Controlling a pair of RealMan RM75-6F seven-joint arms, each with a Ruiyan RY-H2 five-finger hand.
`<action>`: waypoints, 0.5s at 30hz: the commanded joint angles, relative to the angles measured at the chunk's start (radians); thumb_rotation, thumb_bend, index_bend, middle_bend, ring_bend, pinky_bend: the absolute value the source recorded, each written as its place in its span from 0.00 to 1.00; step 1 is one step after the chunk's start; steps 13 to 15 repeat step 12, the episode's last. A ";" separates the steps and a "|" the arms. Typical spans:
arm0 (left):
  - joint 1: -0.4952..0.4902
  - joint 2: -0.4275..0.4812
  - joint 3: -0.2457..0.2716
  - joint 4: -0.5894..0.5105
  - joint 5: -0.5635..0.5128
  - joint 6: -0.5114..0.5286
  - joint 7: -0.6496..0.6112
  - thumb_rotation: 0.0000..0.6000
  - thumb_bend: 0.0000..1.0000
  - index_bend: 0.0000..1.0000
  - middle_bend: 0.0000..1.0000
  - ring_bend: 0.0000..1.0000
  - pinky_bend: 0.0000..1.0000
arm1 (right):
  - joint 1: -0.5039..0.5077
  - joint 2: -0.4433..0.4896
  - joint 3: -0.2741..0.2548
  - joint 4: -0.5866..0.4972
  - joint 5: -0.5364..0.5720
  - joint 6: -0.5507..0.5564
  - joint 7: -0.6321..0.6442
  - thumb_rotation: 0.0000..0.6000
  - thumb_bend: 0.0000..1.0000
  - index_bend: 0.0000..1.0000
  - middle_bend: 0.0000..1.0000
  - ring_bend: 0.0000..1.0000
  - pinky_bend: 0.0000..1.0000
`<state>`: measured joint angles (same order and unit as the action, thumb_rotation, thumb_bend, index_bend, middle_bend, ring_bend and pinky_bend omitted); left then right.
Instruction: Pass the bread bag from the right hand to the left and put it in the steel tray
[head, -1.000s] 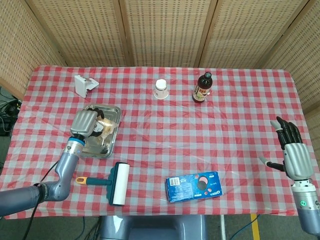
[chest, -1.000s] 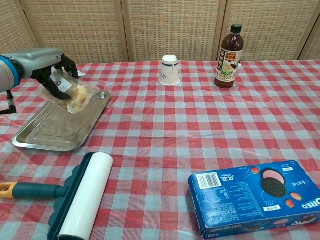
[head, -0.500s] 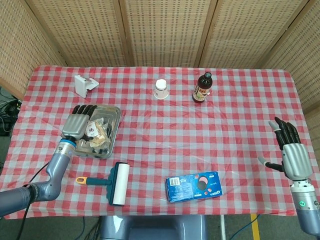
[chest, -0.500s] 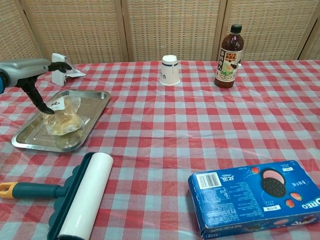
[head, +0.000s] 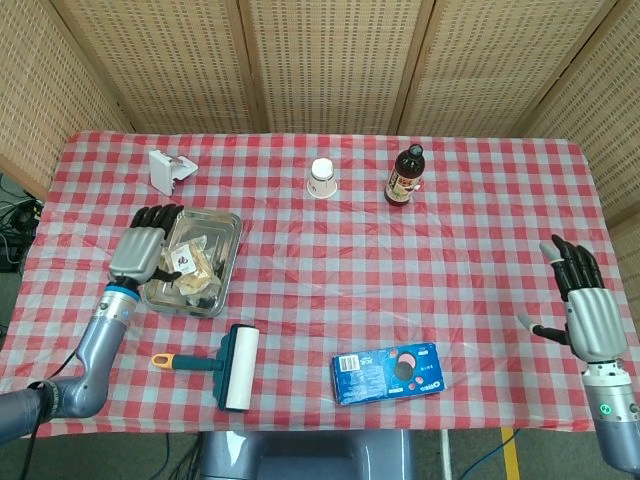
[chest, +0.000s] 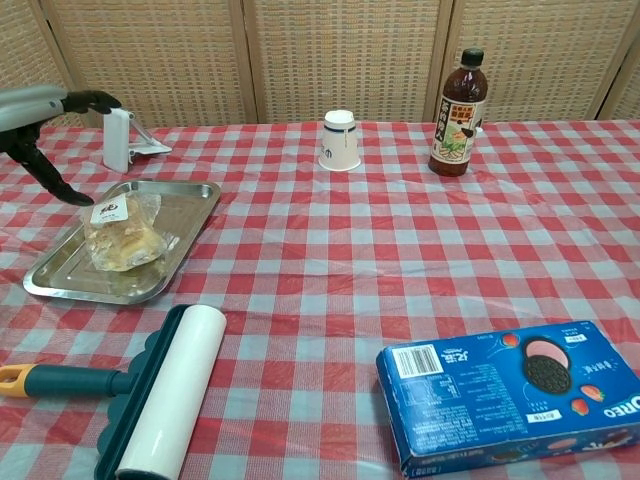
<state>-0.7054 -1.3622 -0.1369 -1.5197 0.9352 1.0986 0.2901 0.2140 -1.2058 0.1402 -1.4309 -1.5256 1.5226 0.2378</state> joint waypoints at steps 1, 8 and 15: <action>0.106 0.053 0.036 -0.094 0.142 0.147 -0.085 1.00 0.01 0.01 0.00 0.00 0.00 | 0.000 0.000 0.001 -0.003 0.007 -0.007 -0.014 1.00 0.02 0.08 0.00 0.00 0.00; 0.270 0.003 0.125 -0.054 0.296 0.413 -0.010 1.00 0.01 0.00 0.00 0.00 0.00 | 0.001 -0.001 -0.002 -0.022 0.029 -0.033 -0.120 1.00 0.02 0.07 0.00 0.00 0.00; 0.356 -0.006 0.161 -0.043 0.324 0.513 0.033 1.00 0.01 0.00 0.00 0.00 0.00 | -0.002 0.002 -0.015 -0.054 0.052 -0.063 -0.206 1.00 0.02 0.06 0.00 0.00 0.00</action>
